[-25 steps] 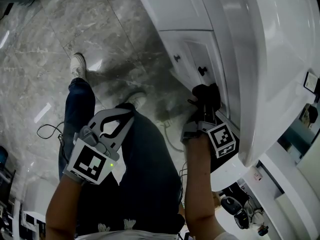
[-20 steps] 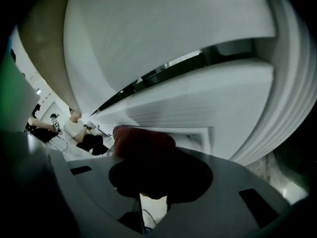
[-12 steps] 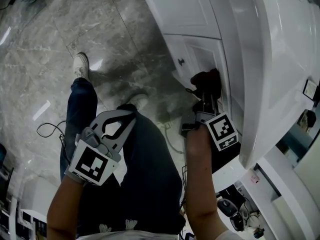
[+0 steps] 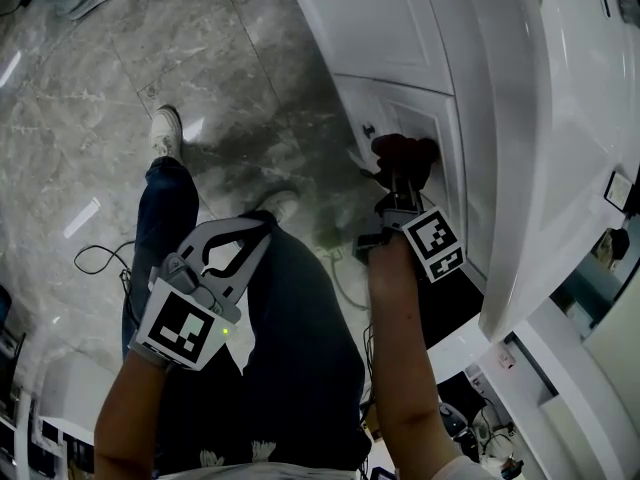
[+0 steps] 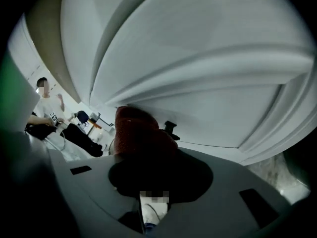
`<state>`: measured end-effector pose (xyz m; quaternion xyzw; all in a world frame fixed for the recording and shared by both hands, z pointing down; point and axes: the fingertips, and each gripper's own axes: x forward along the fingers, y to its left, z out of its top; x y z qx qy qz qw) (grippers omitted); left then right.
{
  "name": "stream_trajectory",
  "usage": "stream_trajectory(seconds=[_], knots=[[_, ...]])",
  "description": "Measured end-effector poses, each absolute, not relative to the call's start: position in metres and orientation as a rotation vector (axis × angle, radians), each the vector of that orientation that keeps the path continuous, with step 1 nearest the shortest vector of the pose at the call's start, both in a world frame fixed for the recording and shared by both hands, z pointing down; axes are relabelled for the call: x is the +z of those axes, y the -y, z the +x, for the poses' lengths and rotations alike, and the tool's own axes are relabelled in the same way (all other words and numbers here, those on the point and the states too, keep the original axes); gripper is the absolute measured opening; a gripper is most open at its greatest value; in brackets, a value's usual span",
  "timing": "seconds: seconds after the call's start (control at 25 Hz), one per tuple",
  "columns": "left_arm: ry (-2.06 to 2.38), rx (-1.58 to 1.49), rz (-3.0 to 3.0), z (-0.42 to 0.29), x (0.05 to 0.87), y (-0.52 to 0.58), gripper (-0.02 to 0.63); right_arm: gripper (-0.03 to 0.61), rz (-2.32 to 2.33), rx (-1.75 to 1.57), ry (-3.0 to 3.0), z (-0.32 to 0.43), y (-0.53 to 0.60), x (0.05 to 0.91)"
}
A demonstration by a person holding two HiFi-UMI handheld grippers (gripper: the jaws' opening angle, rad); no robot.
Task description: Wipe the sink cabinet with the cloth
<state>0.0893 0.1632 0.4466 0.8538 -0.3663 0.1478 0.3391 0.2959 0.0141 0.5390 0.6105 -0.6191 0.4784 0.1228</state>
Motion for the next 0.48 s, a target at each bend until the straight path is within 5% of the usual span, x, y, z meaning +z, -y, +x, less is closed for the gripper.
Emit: stream_trajectory(seconds=[0.48], knots=[[0.918,0.402,2.250,0.082,0.442,-0.162,0.011,0.097,1.781,1.282,1.806,0.299,-0.016,0.538]])
